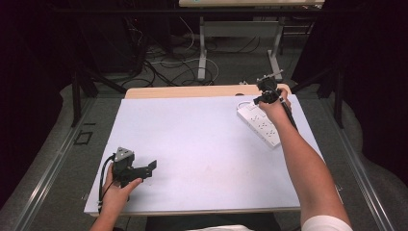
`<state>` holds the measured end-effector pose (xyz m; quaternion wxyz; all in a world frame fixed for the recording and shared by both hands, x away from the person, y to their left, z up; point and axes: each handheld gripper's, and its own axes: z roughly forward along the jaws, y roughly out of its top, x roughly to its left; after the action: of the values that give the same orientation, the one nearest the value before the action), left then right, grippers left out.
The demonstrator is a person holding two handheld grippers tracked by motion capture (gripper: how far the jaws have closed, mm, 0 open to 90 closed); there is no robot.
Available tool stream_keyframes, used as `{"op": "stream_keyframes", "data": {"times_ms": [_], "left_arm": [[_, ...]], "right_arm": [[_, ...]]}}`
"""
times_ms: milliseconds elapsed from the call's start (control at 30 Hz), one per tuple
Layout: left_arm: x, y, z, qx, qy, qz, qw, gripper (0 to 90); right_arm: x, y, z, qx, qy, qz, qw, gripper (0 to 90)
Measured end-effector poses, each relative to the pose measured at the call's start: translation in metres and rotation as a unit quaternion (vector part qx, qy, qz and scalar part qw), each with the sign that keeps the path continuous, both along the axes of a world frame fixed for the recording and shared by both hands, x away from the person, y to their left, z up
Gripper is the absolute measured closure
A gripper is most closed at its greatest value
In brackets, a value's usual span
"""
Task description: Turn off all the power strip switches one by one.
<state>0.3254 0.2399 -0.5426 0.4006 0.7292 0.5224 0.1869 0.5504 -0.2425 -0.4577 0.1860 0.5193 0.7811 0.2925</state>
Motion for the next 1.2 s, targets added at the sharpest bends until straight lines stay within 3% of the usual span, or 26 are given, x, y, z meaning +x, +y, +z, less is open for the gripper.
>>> {"op": "stream_keyframes", "data": {"times_ms": [67,467,933,1200], "left_arm": [[0.0,0.0,0.0,0.001,0.001,0.001,1.0,4.9],[-0.001,0.001,0.0,0.0,0.001,0.004,1.0,5.4],[-0.004,0.003,-0.001,-0.001,0.002,0.013,0.9999,5.8],[-0.009,0.006,-0.002,-0.002,0.001,0.024,0.9997,6.0]], "right_arm": [[0.002,0.0,-0.002,0.008,0.004,-0.005,0.9999,89.6],[0.013,0.0,-0.017,-0.006,0.016,-0.02,0.9997,90.0],[0.026,0.003,-0.034,-0.022,0.008,-0.006,0.9997,90.0],[0.035,0.002,-0.044,-0.019,0.013,-0.014,0.9996,90.0]]}}
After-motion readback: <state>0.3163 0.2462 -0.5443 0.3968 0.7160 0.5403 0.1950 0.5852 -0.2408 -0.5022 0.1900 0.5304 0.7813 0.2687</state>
